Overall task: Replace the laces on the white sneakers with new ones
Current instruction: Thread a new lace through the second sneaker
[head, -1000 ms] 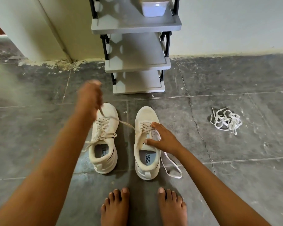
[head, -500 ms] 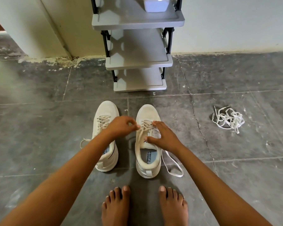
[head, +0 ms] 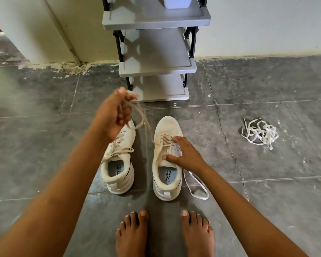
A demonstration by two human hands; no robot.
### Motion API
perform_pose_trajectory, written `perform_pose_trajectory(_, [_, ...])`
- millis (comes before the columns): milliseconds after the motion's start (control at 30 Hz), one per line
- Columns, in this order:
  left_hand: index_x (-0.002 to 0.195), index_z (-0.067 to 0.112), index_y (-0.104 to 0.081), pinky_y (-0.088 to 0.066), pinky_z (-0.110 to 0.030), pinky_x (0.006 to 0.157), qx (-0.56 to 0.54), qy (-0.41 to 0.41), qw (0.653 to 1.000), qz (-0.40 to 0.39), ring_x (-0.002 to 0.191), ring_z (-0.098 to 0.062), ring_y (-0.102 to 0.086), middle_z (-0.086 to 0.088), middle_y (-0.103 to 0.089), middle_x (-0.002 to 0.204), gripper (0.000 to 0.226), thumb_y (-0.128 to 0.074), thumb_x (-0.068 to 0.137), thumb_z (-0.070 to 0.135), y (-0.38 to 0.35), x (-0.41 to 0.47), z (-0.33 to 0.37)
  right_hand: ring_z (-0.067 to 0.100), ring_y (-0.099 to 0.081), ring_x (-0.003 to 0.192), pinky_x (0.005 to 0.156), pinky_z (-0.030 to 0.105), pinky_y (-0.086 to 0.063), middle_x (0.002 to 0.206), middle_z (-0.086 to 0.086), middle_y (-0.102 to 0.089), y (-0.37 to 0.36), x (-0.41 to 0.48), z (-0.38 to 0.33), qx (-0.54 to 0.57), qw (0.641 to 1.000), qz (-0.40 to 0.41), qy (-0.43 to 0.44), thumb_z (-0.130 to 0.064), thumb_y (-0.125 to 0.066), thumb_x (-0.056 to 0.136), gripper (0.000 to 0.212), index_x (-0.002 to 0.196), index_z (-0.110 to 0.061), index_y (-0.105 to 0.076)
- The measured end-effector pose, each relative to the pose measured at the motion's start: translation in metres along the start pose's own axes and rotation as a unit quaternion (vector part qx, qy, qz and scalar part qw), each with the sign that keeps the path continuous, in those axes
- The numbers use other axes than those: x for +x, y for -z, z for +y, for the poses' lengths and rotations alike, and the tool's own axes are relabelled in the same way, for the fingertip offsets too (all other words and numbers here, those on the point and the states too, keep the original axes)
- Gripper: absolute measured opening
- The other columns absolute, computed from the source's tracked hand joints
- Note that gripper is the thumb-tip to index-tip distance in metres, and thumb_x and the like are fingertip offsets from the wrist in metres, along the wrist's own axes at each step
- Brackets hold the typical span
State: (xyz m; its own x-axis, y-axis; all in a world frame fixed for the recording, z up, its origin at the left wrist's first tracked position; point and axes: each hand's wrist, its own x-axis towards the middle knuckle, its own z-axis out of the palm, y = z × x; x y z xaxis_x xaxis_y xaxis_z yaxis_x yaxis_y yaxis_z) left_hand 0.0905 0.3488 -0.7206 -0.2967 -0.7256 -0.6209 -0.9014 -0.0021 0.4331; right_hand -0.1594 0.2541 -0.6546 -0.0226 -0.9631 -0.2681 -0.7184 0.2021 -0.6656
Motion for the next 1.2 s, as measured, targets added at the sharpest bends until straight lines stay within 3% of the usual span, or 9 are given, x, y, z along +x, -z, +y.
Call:
perform_pose_trajectory(67, [0.139, 0.039, -0.012, -0.025, -0.039, 0.109, 0.08, -0.051, 0.995, 0.002, 0.134, -0.027, -0.026, 0.001, -0.018, 0.148, 0.044, -0.023, 0.097, 0.047, -0.004, -0.008, 0.003, 0.017, -0.039, 0.131, 0.106, 0.037, -0.038, 0.146, -0.005, -0.035, 0.0, 0.0, 0.001, -0.002, 1.0, -0.002, -0.002, -0.053, -0.067, 0.078, 0.08, 0.142, -0.021, -0.032])
perform_pose_trajectory(133, [0.136, 0.034, -0.015, -0.033, -0.039, 0.105, 0.096, -0.076, 0.988, 0.095, 0.129, -0.027, -0.034, -0.003, -0.028, 0.146, 0.044, -0.03, 0.096, 0.046, 0.055, 0.012, 0.038, 0.017, -0.039, 0.131, 0.106, 0.038, -0.038, 0.146, -0.005, -0.036, 0.0, 0.001, 0.001, 0.001, 1.0, -0.002, -0.002, -0.053, -0.068, 0.077, 0.08, 0.142, -0.02, -0.033])
perform_pose_trajectory(267, [0.114, 0.018, -0.058, -0.044, -0.024, 0.072, -0.034, -0.104, 0.989, 0.094, 0.087, -0.018, -0.059, -0.007, -0.064, 0.105, 0.03, -0.06, 0.089, 0.036, 0.176, 0.061, 0.122, 0.017, -0.039, 0.131, 0.106, 0.035, -0.038, 0.146, -0.004, -0.035, -0.001, 0.001, 0.001, 0.009, 1.0, 0.002, 0.001, -0.051, -0.068, 0.077, 0.081, 0.142, -0.019, -0.033])
perform_pose_trajectory(433, [0.08, 0.015, -0.063, -0.04, -0.028, 0.067, -0.042, -0.097, 0.988, 0.112, 0.069, -0.019, -0.053, -0.014, -0.067, 0.083, 0.017, -0.061, 0.09, 0.029, 0.15, 0.063, 0.126, 0.016, -0.038, 0.132, 0.107, 0.034, -0.036, 0.146, -0.003, -0.035, -0.001, -0.002, 0.003, 0.027, 1.0, 0.005, 0.001, -0.049, -0.069, 0.078, 0.08, 0.143, -0.019, -0.032])
perform_pose_trajectory(567, [0.094, 0.012, -0.066, -0.042, -0.027, 0.069, -0.114, -0.097, 0.977, 0.151, 0.078, -0.02, -0.056, -0.009, -0.063, 0.086, 0.018, -0.06, 0.091, 0.029, 0.168, 0.065, 0.124, 0.017, -0.037, 0.133, 0.108, 0.036, -0.036, 0.148, -0.003, -0.034, 0.0, -0.003, 0.001, 0.026, 1.0, 0.0, -0.001, -0.05, -0.068, 0.079, 0.08, 0.143, -0.019, -0.031])
perform_pose_trajectory(700, [0.123, 0.015, -0.047, -0.035, -0.028, 0.077, -0.093, -0.082, 0.975, 0.182, 0.079, -0.01, -0.047, -0.008, -0.043, 0.118, 0.03, -0.043, 0.098, 0.031, 0.178, 0.06, 0.119, 0.018, -0.038, 0.129, 0.102, 0.031, -0.036, 0.144, 0.001, -0.034, 0.001, -0.012, 0.002, -0.015, 0.998, 0.057, 0.013, -0.049, -0.071, 0.075, 0.08, 0.139, -0.019, -0.036])
perform_pose_trajectory(900, [0.117, 0.002, -0.058, -0.03, -0.017, 0.088, 0.003, -0.181, 0.958, 0.223, 0.103, -0.022, -0.047, -0.015, -0.038, 0.122, 0.03, -0.037, 0.098, 0.011, 0.174, 0.054, 0.132, 0.007, -0.053, 0.07, 0.062, 0.02, -0.044, 0.081, -0.007, -0.056, -0.008, -0.031, -0.007, 0.069, 0.981, 0.181, -0.002, -0.032, -0.075, 0.077, 0.026, 0.085, -0.017, -0.056])
perform_pose_trajectory(1033, [0.113, 0.012, -0.065, -0.032, -0.017, 0.084, 0.047, -0.202, 0.967, 0.147, 0.103, -0.02, -0.049, -0.004, -0.045, 0.106, 0.03, -0.041, 0.097, 0.006, 0.169, 0.053, 0.139, 0.006, -0.058, 0.065, 0.062, 0.019, -0.047, 0.072, -0.006, -0.063, -0.01, -0.035, -0.008, 0.131, 0.97, 0.198, -0.057, -0.031, -0.067, 0.085, 0.02, 0.082, -0.012, -0.067])
perform_pose_trajectory(1200, [0.101, 0.01, -0.072, -0.043, -0.021, 0.086, -0.046, -0.179, 0.972, 0.144, 0.098, -0.017, -0.062, -0.005, -0.07, 0.104, 0.017, -0.063, 0.087, 0.009, 0.148, 0.049, 0.151, 0.029, -0.063, 0.077, 0.079, 0.044, -0.053, 0.085, 0.019, -0.068, -0.005, -0.037, -0.002, 0.358, 0.914, 0.128, -0.139, -0.013, -0.06, 0.091, 0.015, 0.09, -0.001, -0.068])
